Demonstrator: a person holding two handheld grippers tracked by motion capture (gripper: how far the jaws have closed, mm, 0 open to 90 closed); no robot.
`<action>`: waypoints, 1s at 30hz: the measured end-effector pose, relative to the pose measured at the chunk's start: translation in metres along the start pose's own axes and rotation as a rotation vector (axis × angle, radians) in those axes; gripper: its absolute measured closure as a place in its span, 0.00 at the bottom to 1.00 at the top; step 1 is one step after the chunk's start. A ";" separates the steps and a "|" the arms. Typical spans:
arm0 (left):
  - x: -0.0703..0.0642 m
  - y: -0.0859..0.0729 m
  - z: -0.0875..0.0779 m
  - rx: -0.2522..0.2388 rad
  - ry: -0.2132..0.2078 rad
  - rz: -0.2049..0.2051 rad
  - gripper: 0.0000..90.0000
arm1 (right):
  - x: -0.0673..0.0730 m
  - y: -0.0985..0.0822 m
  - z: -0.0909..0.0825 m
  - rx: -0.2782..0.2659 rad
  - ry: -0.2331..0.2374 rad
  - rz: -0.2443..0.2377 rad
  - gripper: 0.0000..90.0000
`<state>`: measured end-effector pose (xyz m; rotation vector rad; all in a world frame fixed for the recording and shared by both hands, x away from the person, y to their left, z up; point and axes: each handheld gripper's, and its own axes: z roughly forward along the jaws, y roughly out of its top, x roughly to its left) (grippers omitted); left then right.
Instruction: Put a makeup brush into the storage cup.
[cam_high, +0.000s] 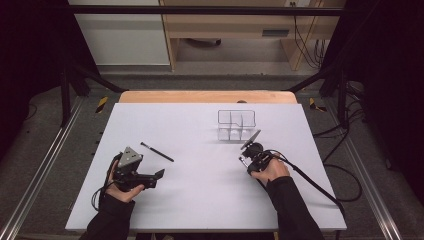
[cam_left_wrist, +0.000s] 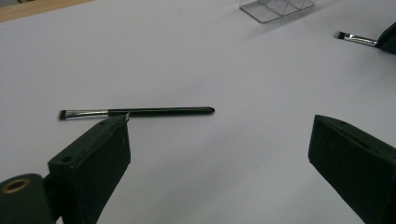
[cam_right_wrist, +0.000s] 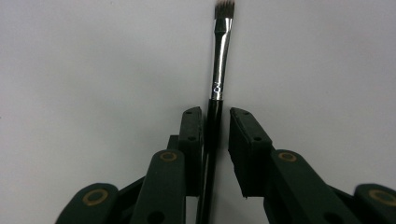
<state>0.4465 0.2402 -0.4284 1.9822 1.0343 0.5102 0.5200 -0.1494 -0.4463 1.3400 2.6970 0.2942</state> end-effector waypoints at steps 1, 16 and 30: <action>0.000 0.000 0.000 0.000 0.000 0.000 0.05 | 0.001 0.000 0.000 0.003 0.001 0.001 0.85; -0.001 0.000 0.001 0.011 -0.001 0.004 0.05 | 0.001 0.002 0.001 0.011 -0.001 -0.026 0.93; -0.001 0.000 0.001 0.010 -0.002 0.005 0.05 | 0.000 0.000 -0.006 -0.019 -0.005 -0.025 0.94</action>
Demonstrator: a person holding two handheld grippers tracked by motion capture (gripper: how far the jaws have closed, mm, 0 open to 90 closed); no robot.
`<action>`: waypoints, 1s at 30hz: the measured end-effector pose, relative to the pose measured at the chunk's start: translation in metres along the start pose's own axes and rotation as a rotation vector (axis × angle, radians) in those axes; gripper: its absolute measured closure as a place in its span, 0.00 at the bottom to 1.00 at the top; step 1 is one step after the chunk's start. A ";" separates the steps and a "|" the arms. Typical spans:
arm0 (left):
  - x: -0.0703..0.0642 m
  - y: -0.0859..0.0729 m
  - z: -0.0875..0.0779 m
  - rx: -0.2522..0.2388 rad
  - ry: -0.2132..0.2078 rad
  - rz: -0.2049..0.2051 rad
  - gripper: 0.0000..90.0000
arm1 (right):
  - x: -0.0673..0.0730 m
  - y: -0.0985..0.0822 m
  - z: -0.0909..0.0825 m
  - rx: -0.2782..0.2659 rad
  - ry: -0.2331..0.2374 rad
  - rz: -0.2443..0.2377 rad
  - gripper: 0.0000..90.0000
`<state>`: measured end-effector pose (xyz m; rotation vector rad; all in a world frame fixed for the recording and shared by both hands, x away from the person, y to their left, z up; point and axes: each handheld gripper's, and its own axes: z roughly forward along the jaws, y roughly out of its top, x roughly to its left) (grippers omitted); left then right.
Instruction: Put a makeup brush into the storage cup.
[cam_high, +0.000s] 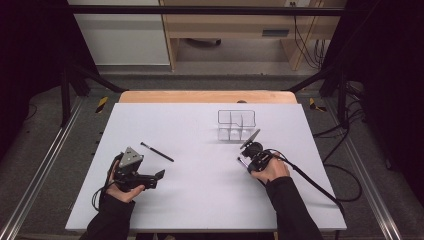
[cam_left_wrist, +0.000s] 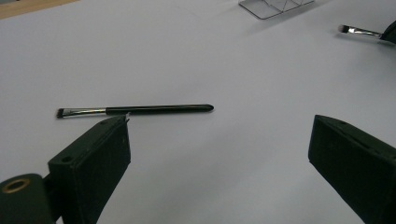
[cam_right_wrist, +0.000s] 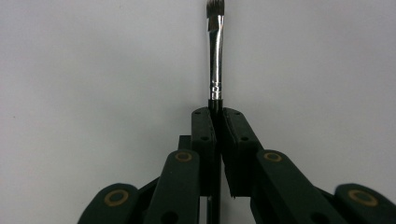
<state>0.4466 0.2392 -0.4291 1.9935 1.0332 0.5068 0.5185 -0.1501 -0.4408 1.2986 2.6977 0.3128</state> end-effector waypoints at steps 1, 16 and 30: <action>0.000 0.000 0.000 0.000 0.000 0.000 0.05 | 0.000 0.000 -0.002 -0.006 0.004 0.003 0.94; 0.000 0.000 0.000 -0.002 -0.002 -0.002 0.05 | 0.001 -0.014 -0.040 -0.183 0.056 0.069 0.94; -0.001 0.000 0.000 -0.005 -0.002 -0.001 0.05 | -0.002 -0.023 -0.060 -0.383 0.059 0.121 0.94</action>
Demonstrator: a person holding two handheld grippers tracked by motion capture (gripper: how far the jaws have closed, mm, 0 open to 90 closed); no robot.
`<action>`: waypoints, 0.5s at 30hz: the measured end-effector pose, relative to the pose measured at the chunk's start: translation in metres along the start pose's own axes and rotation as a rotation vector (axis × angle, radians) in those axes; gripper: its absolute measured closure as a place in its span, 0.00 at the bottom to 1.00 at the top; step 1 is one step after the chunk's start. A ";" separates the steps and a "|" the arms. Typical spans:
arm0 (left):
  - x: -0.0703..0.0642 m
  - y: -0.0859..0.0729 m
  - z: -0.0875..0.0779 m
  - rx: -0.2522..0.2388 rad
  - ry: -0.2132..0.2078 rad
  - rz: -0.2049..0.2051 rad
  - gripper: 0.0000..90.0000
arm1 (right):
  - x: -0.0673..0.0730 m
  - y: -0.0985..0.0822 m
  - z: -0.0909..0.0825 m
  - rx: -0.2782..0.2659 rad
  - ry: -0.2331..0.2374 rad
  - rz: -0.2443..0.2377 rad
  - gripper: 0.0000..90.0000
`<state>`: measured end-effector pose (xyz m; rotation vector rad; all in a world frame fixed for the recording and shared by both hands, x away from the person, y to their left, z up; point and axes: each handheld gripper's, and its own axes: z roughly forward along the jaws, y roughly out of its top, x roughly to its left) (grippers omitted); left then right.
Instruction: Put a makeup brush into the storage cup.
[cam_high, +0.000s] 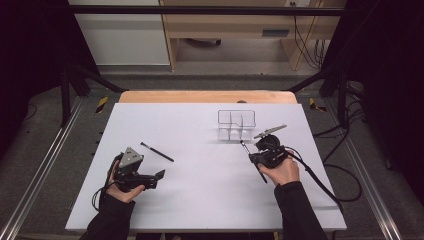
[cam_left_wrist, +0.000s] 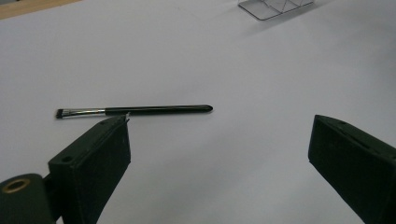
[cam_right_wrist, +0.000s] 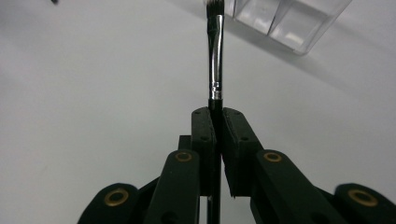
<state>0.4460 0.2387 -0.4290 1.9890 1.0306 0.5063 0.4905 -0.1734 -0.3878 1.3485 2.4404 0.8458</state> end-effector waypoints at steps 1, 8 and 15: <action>0.000 0.000 0.000 -0.001 0.002 0.002 0.06 | 0.000 0.000 -0.002 -0.032 0.001 0.013 0.94; 0.000 0.000 -0.001 -0.004 0.000 0.003 0.06 | 0.000 0.000 -0.010 -0.131 -0.006 0.038 0.94; 0.000 -0.001 0.000 -0.007 0.001 -0.005 0.06 | 0.000 0.002 -0.016 -0.209 -0.012 0.047 0.94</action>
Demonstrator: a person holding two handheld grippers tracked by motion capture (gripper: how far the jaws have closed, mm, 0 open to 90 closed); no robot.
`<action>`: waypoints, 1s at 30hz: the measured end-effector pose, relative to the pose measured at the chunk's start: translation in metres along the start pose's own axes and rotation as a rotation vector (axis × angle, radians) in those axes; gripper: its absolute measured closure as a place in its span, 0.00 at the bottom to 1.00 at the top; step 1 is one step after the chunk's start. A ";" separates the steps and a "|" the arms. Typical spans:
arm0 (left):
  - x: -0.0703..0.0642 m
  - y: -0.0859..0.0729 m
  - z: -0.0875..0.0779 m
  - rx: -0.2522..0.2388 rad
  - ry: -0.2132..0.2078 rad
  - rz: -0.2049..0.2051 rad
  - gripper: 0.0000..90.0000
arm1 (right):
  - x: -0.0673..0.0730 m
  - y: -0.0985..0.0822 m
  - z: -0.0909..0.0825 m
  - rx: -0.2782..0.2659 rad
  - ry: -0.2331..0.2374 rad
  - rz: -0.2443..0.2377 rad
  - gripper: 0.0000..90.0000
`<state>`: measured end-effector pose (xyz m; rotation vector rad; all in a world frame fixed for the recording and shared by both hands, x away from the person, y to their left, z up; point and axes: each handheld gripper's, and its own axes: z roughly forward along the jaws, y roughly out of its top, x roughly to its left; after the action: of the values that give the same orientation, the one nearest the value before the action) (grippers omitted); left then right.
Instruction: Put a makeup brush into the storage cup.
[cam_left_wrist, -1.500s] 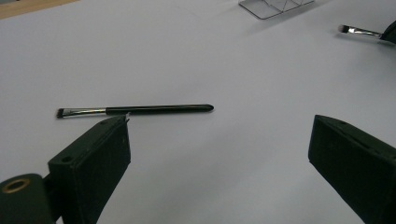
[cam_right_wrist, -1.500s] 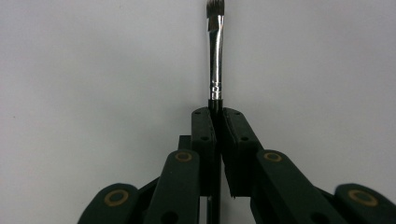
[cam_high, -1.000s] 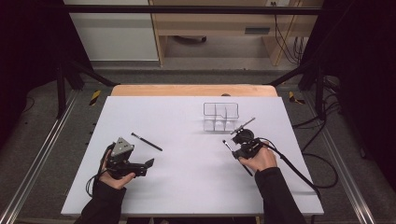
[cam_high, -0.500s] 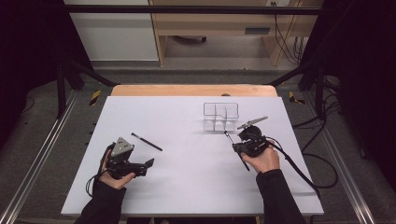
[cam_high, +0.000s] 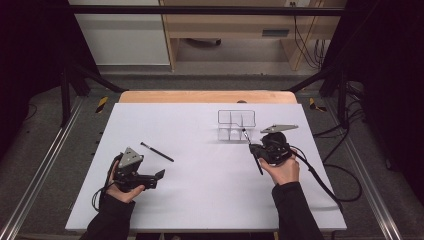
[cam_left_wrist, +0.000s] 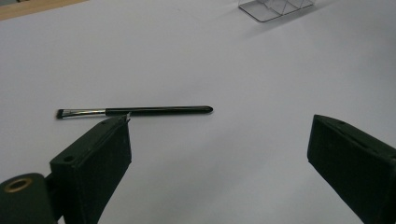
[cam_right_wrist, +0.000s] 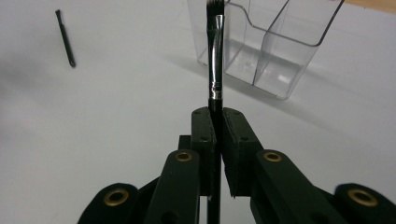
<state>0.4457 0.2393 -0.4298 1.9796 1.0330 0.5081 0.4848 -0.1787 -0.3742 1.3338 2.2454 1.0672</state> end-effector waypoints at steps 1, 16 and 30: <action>0.000 0.000 0.000 0.000 0.000 -0.001 0.06 | 0.000 0.000 0.000 0.000 0.000 0.000 0.94; 0.000 0.000 0.000 -0.004 -0.005 -0.001 0.06 | 0.000 0.009 -0.010 -0.204 -0.021 0.060 0.94; -0.002 0.000 0.001 -0.007 -0.004 0.003 0.06 | -0.003 0.018 -0.010 -0.307 -0.033 0.106 0.94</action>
<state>0.4455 0.2373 -0.4304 1.9760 1.0247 0.5081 0.4914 -0.1800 -0.3546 1.3363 1.9097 1.3514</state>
